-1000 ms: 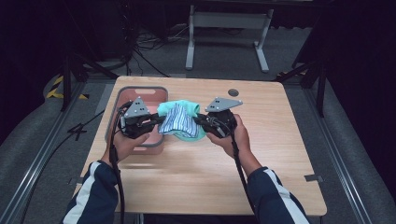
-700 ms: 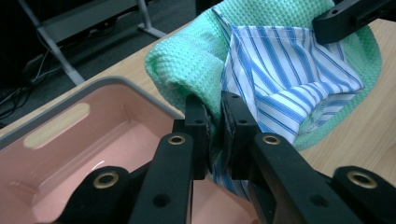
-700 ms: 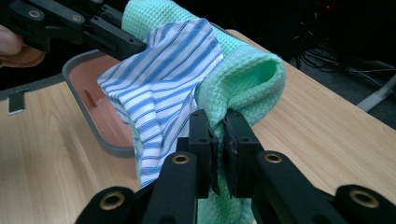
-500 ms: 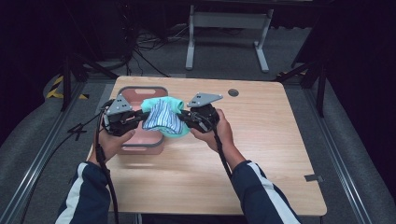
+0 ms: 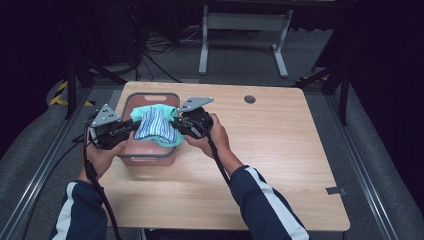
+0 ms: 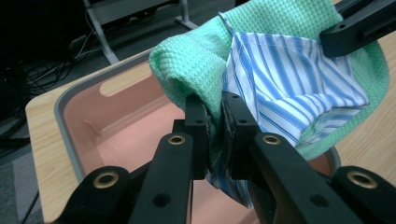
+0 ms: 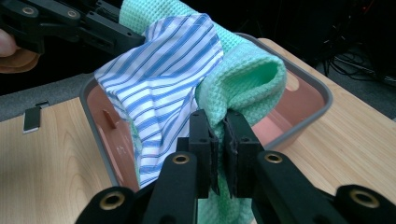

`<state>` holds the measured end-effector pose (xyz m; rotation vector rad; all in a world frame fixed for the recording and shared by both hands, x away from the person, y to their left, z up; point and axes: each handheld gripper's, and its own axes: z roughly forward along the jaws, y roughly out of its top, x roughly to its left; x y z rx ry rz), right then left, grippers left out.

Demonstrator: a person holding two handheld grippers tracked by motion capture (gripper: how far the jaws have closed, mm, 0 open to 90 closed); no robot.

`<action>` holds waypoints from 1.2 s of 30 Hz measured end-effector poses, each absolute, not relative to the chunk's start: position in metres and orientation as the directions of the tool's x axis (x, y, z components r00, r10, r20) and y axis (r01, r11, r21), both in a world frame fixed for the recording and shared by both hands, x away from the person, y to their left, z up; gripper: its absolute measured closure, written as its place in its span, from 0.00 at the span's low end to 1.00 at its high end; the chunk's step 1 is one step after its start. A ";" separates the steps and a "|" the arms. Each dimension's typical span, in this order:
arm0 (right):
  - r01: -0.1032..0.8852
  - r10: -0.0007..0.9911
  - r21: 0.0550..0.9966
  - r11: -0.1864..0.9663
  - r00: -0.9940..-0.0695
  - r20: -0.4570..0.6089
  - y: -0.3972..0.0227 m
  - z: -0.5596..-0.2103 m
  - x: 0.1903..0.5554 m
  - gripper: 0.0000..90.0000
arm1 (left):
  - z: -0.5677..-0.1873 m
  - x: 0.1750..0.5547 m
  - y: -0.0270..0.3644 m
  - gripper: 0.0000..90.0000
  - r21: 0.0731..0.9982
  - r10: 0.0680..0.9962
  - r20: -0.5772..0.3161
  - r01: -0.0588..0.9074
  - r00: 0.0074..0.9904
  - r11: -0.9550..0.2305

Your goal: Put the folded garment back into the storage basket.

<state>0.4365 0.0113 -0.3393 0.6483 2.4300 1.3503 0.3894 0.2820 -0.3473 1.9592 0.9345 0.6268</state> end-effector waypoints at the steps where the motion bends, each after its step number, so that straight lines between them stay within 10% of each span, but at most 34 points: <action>1: 0.245 0.510 0.853 0.462 -0.860 -0.029 0.014 -0.340 0.437 0.92 | -0.348 0.388 0.284 0.91 0.857 0.806 0.076 0.375 0.587 -0.354; 36: 0.309 0.500 0.790 0.530 -0.866 0.003 0.061 -0.384 0.459 0.90 | -0.378 0.403 0.299 0.91 0.789 0.852 0.129 0.469 0.508 -0.398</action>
